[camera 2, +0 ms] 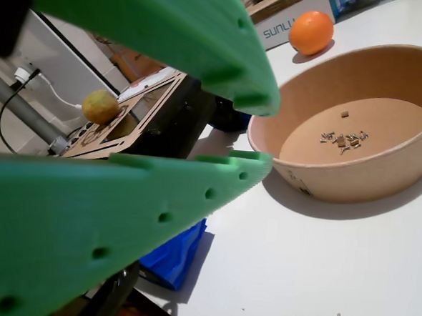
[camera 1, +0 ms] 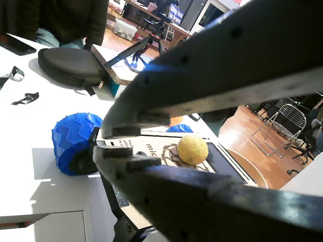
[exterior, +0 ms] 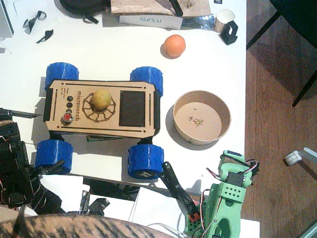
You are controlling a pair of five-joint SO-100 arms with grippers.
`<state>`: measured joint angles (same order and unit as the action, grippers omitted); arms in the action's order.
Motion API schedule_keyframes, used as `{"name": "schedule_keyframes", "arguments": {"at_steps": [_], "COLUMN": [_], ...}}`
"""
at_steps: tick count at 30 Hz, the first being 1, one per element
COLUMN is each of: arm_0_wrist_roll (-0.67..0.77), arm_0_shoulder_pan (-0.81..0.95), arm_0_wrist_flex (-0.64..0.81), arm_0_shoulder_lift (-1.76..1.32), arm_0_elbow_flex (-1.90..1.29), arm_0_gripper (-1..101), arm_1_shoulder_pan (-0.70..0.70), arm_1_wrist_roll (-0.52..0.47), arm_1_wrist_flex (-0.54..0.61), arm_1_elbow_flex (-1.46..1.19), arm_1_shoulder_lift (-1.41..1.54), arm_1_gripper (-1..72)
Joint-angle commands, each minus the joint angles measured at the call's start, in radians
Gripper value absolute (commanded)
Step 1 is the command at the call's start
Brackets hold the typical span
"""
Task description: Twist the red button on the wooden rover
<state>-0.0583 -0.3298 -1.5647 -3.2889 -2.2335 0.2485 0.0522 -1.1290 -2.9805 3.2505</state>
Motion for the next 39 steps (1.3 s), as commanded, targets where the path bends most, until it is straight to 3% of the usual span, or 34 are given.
{"name": "schedule_keyframes", "arguments": {"at_steps": [1, 13, 17, 28, 39], "arm_0_wrist_roll": [-0.006, -0.006, -0.006, -0.008, -0.002], "arm_0_shoulder_pan": [-0.014, -0.014, -0.006, -0.005, 0.0], "arm_0_wrist_flex": [0.025, 0.023, 0.092, 0.206, 0.11], "arm_0_shoulder_lift": [-0.094, -0.094, -0.083, 0.241, 0.621], "arm_0_elbow_flex": [0.003, 0.005, 0.008, 0.037, 0.36], "arm_0_gripper": [0, 0, 0, 1, 1], "arm_1_shoulder_pan": [-0.008, -0.008, -0.008, -0.008, -0.008], "arm_1_wrist_roll": [0.006, 0.006, 0.006, 0.006, 0.006], "arm_1_wrist_flex": [0.005, 0.005, 0.005, 0.005, 0.005], "arm_1_elbow_flex": [0.003, 0.003, 0.003, 0.003, 0.003], "arm_1_shoulder_lift": [0.0, 0.0, 0.0, 0.0, 0.0], "arm_1_gripper": [3.3, 3.3, 3.3, 3.3, 3.3]}}
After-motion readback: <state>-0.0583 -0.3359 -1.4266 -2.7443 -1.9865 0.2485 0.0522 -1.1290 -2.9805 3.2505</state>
